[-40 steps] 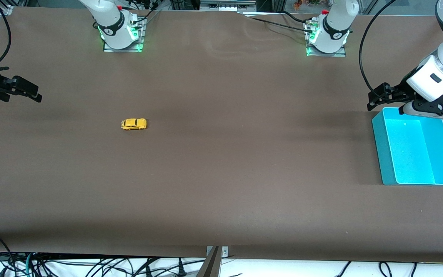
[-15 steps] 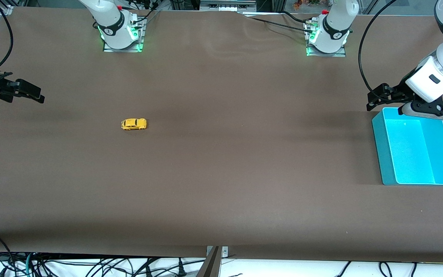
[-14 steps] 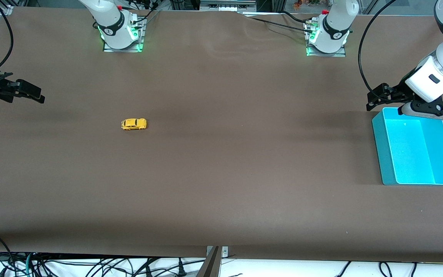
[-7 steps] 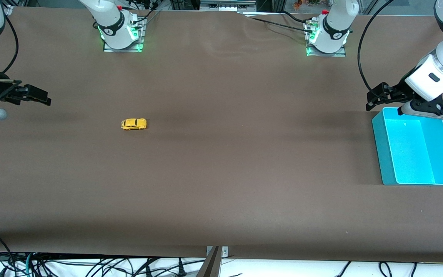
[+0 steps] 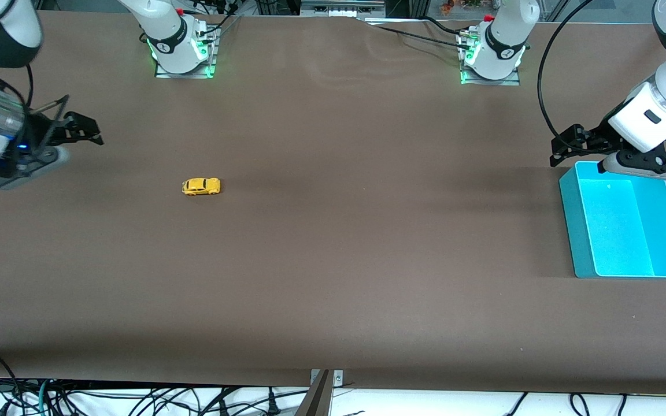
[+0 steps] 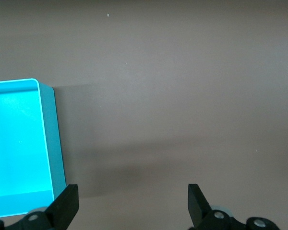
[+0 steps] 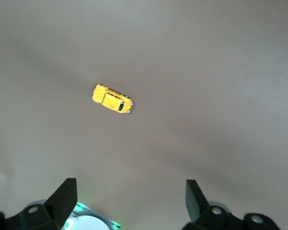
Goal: Wind and store yellow beetle car
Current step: 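Reach the right gripper down over the yellow beetle car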
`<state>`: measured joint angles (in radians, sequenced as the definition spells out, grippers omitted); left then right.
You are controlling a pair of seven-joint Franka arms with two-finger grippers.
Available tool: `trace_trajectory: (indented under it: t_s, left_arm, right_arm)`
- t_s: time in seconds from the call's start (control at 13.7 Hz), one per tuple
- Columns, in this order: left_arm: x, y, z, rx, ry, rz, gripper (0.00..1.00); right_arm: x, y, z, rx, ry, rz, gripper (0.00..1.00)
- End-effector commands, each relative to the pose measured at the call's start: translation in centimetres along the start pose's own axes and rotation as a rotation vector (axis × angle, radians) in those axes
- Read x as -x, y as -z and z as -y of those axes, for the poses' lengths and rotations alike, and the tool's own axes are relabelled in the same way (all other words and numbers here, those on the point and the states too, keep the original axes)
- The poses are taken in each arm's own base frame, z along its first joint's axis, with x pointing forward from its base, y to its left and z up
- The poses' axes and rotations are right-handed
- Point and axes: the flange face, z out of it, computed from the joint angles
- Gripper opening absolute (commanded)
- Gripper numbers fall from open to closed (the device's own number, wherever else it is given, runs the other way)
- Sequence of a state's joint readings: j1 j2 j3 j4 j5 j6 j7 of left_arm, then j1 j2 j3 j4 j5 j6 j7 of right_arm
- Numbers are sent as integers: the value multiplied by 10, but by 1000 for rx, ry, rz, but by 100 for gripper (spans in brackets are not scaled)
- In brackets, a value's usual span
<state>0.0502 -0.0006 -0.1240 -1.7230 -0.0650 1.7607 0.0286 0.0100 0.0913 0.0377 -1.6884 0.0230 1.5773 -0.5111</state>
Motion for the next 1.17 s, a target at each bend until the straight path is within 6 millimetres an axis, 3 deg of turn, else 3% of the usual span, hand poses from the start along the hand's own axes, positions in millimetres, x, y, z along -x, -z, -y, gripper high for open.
trace_trajectory:
  t_s: [0.0, 0.36, 0.44, 0.58, 0.73, 0.8, 1.09]
  left_arm:
    - [-5, 3, 0, 23, -18, 3, 100]
    - [-5, 3, -1, 23, -18, 3, 100]
    - [-5, 3, -1, 23, -18, 3, 100]
    - [-5, 3, -1, 23, -18, 3, 100]
    - [-5, 3, -1, 25, -17, 3, 100]
    - [-5, 3, -1, 23, -18, 3, 100]
    - [-5, 3, -1, 25, -17, 3, 100]
  right_arm:
    - [-8, -31, 17, 9, 190, 3, 100]
    - [-26, -97, 56, 19, 639, 45, 100]
    - [-31, -112, 61, 45, 745, 29, 100]
    - [-39, -125, 56, 102, 935, -29, 100]
    - [-37, -158, 67, 137, 989, -50, 100]
    - [-39, -174, 82, 162, 1014, -70, 100]
    - [-55, -244, 78, 153, 1012, -104, 100]
